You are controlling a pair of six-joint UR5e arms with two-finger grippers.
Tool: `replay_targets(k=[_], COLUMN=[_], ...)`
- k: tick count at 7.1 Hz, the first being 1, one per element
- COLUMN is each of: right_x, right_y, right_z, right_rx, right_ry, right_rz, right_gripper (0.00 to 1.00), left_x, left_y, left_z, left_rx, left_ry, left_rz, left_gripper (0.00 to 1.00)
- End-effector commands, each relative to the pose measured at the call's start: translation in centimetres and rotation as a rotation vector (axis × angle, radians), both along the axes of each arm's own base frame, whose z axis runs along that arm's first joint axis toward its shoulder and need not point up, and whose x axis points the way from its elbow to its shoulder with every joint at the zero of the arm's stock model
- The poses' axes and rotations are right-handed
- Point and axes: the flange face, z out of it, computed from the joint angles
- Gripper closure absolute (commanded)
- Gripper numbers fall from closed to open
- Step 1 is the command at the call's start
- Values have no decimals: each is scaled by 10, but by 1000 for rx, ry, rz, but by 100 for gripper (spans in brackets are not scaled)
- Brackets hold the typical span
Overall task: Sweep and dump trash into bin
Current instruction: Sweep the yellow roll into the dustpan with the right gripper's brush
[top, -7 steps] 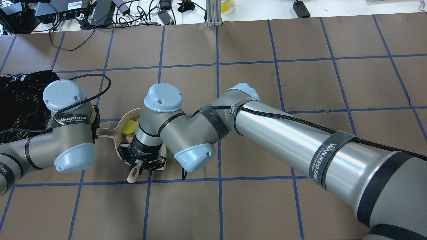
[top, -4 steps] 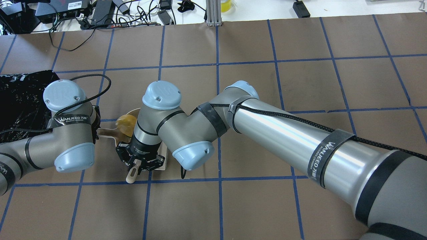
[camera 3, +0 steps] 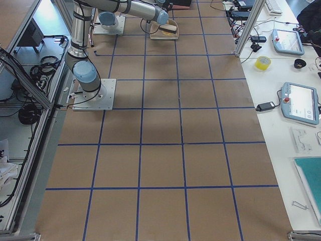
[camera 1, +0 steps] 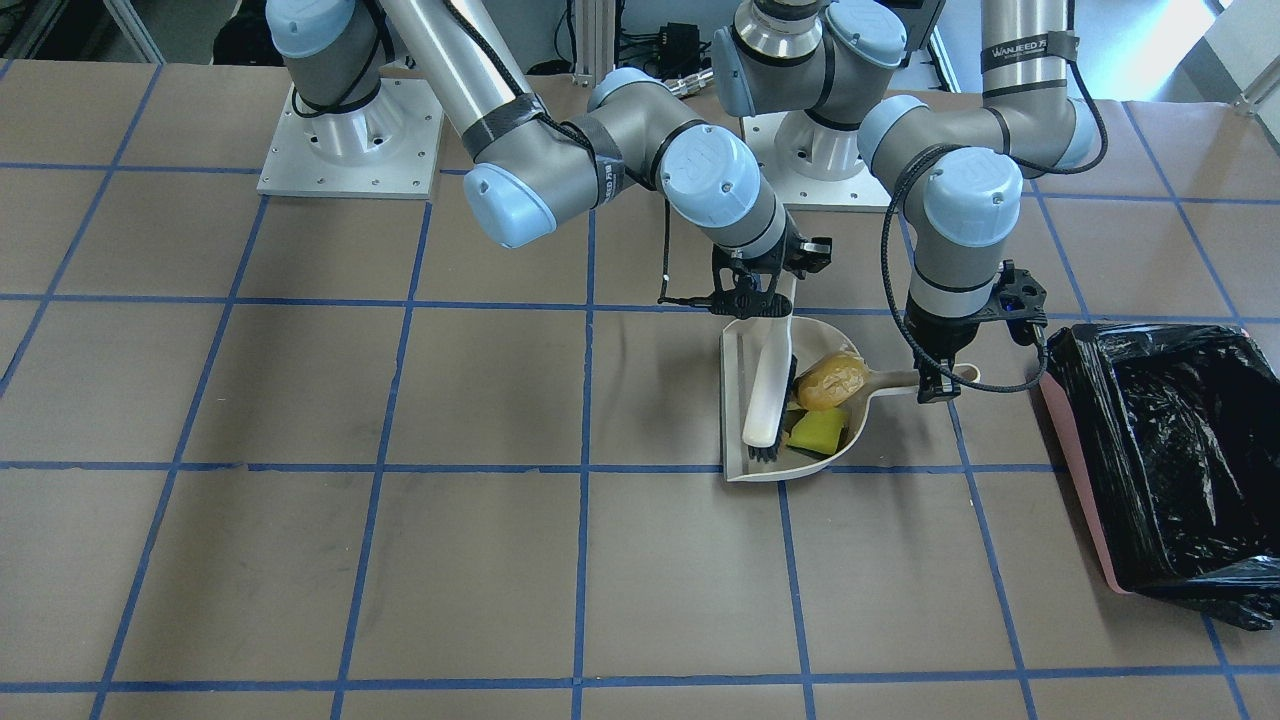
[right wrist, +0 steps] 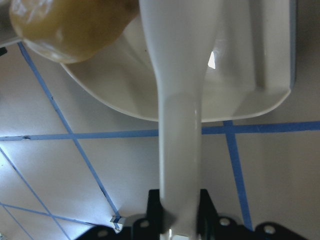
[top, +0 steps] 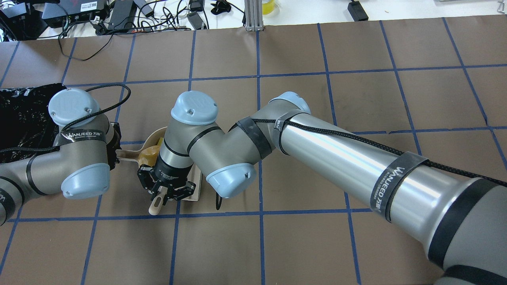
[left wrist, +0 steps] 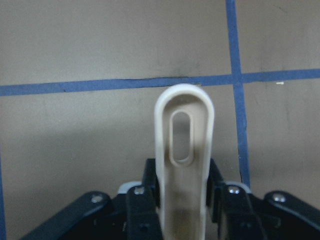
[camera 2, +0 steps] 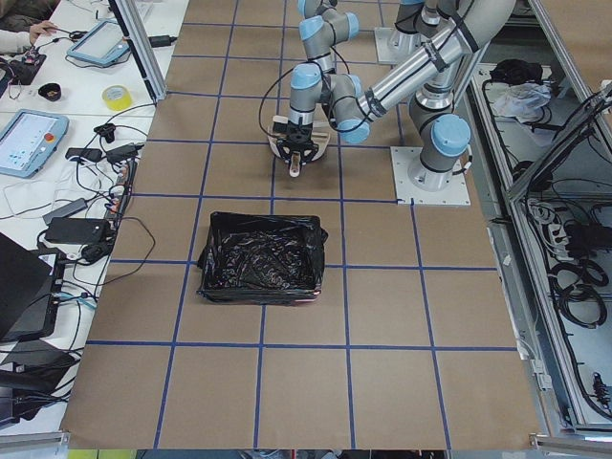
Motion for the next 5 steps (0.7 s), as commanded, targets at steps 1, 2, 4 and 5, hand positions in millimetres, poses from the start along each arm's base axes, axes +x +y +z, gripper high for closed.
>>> replay_targets(k=[1,2,4,5], right_x=[-22,-48,-126,-170], right_y=[-4,-13,-39,-61], right_z=[15,25,67,74], right_rx=[-19,-50,-60,-51], right_ry=[100,194,316,372], right_rz=[32,60,142,135], right_gripper=[93,93,93,93], left_x=[-3,-6,-2,5], left_y=[-3,-3,-18,-41], left_z=[3,2,23,57], left_rx=[21,21,39,48], left_ry=[35,70,95,127], left_rz=[-5,-6,-13,-15], left_gripper=[100,100,100,100])
